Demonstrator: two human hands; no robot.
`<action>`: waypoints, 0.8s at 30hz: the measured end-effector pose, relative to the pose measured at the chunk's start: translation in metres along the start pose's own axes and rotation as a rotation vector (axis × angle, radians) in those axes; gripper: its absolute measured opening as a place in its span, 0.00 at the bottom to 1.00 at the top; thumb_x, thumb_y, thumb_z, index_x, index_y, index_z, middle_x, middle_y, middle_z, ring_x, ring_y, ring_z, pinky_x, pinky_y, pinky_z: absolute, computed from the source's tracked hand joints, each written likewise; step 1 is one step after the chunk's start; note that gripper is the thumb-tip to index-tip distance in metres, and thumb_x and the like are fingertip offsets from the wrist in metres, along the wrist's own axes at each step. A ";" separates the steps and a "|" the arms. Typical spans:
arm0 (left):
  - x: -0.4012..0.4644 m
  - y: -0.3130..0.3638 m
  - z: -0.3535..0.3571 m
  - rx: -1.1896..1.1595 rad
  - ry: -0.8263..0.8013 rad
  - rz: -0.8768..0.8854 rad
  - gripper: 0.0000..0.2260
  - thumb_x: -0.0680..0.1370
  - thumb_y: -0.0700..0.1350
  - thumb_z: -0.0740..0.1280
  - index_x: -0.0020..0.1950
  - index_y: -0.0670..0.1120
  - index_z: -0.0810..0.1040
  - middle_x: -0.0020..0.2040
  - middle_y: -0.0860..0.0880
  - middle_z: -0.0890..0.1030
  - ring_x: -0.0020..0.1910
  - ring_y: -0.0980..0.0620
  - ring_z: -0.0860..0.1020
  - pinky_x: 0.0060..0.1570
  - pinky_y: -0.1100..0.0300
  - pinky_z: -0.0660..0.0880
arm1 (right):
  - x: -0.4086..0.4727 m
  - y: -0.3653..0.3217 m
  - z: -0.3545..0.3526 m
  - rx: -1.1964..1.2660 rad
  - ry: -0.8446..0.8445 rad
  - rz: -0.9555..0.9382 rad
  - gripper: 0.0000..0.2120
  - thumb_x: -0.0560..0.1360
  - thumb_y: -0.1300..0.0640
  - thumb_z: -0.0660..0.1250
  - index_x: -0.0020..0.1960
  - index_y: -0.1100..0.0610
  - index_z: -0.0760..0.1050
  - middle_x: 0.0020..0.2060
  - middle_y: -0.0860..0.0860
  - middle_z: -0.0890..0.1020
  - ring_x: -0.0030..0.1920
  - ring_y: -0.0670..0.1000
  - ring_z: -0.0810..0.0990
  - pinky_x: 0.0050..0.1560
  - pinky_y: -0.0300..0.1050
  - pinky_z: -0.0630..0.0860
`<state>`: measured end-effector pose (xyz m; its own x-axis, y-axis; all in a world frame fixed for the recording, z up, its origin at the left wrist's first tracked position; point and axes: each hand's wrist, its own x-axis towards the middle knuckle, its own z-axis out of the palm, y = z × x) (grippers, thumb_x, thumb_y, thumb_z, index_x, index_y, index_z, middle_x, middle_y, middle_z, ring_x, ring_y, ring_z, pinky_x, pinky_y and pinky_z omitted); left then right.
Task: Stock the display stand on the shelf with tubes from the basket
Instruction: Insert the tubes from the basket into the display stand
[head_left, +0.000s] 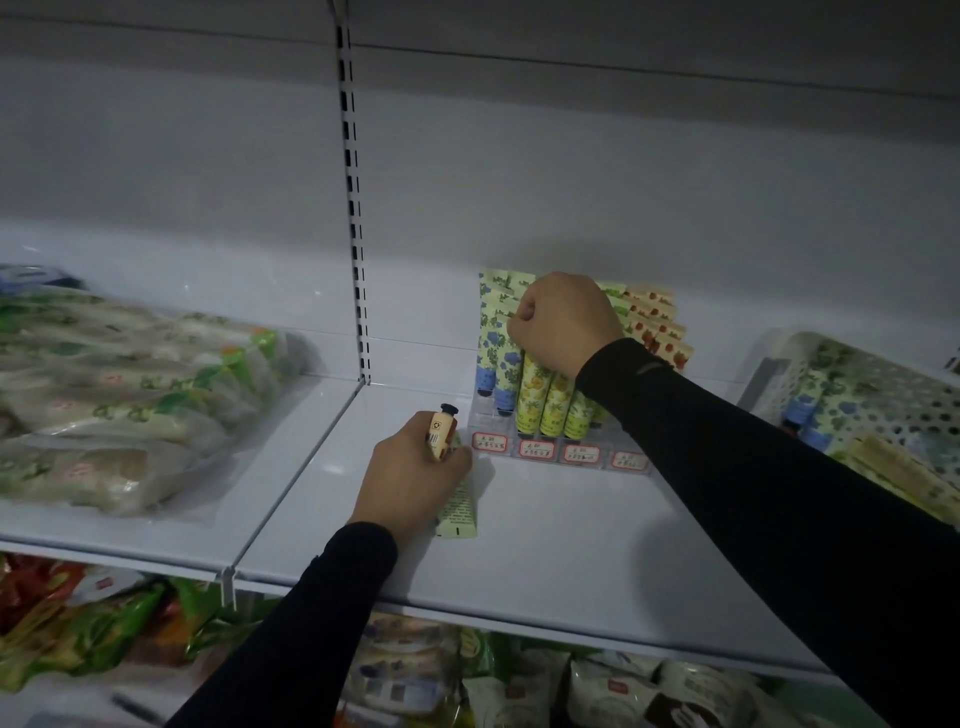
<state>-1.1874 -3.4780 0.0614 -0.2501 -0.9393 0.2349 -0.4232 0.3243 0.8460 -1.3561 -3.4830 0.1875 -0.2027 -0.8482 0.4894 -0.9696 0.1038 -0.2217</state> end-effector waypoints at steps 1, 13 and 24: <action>0.000 0.000 0.000 -0.001 0.000 -0.002 0.05 0.78 0.49 0.67 0.53 0.53 0.75 0.43 0.54 0.80 0.39 0.61 0.77 0.26 0.73 0.66 | 0.001 0.000 0.000 0.002 -0.004 0.006 0.12 0.73 0.58 0.64 0.33 0.62 0.78 0.35 0.55 0.83 0.36 0.54 0.80 0.44 0.49 0.81; -0.001 0.001 0.001 0.008 0.006 -0.011 0.05 0.77 0.48 0.67 0.53 0.52 0.76 0.42 0.54 0.79 0.39 0.60 0.77 0.27 0.72 0.67 | -0.005 0.000 0.002 0.028 0.040 -0.031 0.13 0.73 0.58 0.64 0.30 0.59 0.72 0.27 0.56 0.74 0.29 0.54 0.73 0.36 0.45 0.76; 0.000 0.001 0.000 0.004 -0.004 -0.014 0.04 0.78 0.48 0.67 0.52 0.52 0.75 0.42 0.54 0.79 0.38 0.60 0.77 0.27 0.74 0.67 | -0.010 0.000 0.001 0.001 0.082 0.001 0.12 0.72 0.57 0.63 0.32 0.61 0.73 0.27 0.53 0.71 0.31 0.54 0.71 0.33 0.44 0.70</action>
<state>-1.1882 -3.4774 0.0621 -0.2478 -0.9433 0.2210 -0.4301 0.3115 0.8473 -1.3537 -3.4754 0.1819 -0.2139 -0.8027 0.5567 -0.9693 0.1039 -0.2227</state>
